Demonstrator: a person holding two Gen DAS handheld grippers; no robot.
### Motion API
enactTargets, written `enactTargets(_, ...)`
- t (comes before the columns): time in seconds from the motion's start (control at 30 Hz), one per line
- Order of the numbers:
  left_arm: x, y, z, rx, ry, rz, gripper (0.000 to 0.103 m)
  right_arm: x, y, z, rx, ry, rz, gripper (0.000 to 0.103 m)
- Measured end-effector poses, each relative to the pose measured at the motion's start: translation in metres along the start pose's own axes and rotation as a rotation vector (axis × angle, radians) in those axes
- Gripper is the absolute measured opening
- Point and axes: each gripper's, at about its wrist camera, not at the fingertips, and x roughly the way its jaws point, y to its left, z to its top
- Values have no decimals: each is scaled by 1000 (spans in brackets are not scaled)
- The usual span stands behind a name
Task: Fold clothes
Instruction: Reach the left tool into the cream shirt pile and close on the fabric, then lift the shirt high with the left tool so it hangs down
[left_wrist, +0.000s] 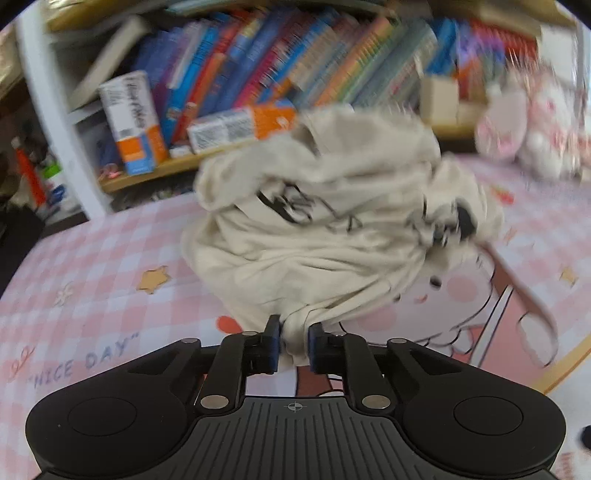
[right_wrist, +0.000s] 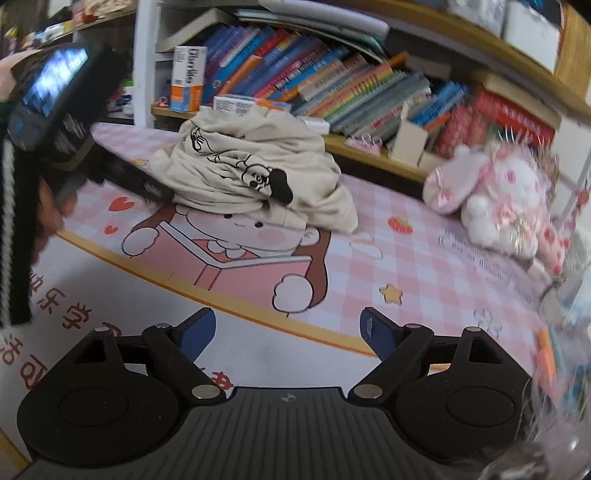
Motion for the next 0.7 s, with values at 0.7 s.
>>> enactTargets(0.7, -243, 41, -15, -237, -404, -74, 12, -17, 77, 1, -469, -224, 119, 90)
